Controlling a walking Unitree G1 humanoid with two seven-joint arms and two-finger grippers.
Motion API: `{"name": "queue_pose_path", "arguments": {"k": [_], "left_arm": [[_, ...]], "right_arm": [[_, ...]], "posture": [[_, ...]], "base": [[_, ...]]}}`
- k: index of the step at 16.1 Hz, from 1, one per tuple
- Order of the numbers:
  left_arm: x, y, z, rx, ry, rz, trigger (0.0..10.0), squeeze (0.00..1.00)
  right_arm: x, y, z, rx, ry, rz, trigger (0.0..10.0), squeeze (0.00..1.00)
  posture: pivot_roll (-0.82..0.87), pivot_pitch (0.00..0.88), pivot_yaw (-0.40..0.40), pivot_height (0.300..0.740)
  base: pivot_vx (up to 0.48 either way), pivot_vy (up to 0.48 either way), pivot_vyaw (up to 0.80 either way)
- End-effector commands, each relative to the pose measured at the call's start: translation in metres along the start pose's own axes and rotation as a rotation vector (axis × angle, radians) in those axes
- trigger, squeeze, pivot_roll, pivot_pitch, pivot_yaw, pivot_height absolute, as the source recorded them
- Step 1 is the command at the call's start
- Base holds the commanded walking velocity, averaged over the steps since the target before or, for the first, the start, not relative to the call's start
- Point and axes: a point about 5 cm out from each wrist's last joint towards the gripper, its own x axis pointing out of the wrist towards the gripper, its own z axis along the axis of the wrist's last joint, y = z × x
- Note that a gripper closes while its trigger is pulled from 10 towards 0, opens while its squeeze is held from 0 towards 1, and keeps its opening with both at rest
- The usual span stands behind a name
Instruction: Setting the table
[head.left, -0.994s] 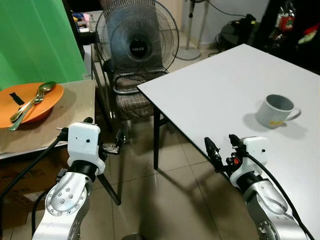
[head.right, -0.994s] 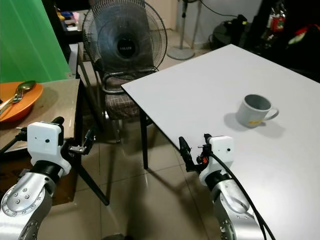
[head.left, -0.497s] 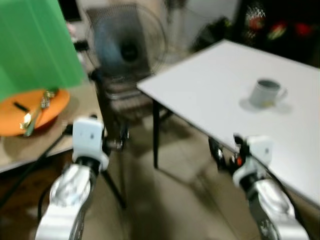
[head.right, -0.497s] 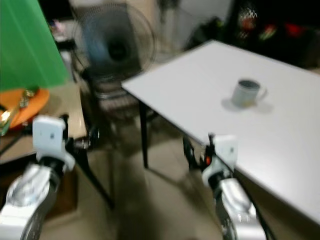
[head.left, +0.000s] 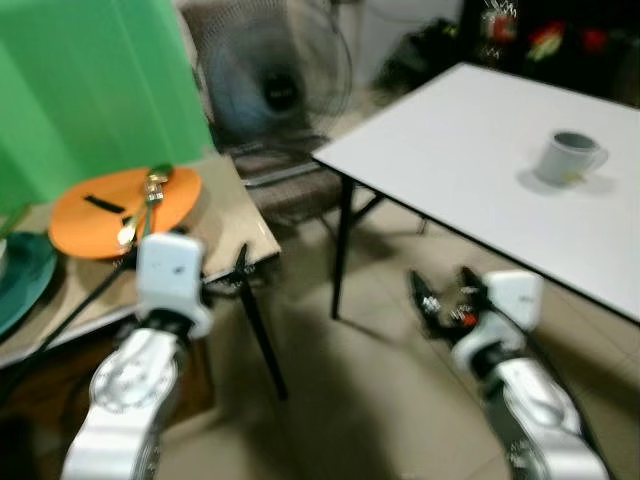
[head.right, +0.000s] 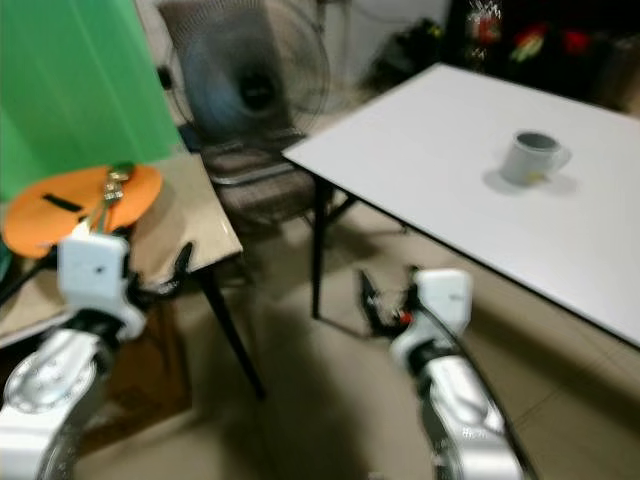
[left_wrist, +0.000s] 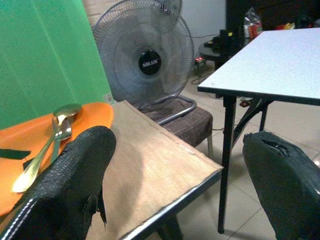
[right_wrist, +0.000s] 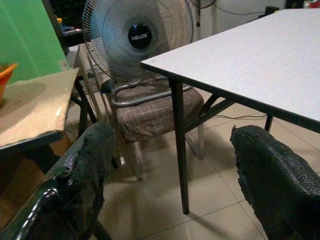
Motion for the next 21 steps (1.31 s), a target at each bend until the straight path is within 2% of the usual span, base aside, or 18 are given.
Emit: {"name": "queue_pose_path", "arguments": {"k": [1, 4, 9, 13, 21], "left_arm": [[0.000, -0.004, 0.001, -0.007, -0.005, -0.013, 10.0, 0.04], [0.000, -0.004, 0.001, -0.010, -0.005, -0.001, 10.0, 0.03], [0.002, -0.001, 0.002, -0.025, -0.015, 0.028, 10.0, 0.04], [0.005, -0.003, 0.019, -0.033, -0.085, 0.010, 10.0, 0.05], [0.018, -0.008, 0.024, -0.046, -0.109, -0.028, 10.0, 0.05]], "right_arm": [[-0.001, -0.007, 0.005, -0.017, -0.011, -0.024, 10.0, 0.00], [-0.002, -0.007, 0.004, -0.017, -0.006, -0.023, 10.0, 0.00], [0.001, -0.005, 0.008, -0.035, -0.010, 0.011, 10.0, 0.00], [0.006, -0.002, 0.017, -0.033, -0.047, 0.057, 10.0, 0.00], [0.007, -0.004, 0.021, -0.042, -0.066, 0.064, 10.0, 0.00]], "posture": [[-0.04, 0.056, 0.050, 0.740], [-0.04, 0.056, 0.048, 0.740], [-0.04, 0.049, 0.043, 0.740], [-0.04, 0.031, 0.035, 0.740], [-0.06, 0.000, 0.047, 0.740]], "base": [[0.000, 0.401, 0.00], [0.000, 0.401, 0.00], [0.000, 0.000, 0.00], [0.253, 0.000, 0.00], [0.267, 0.000, 0.00]]}}
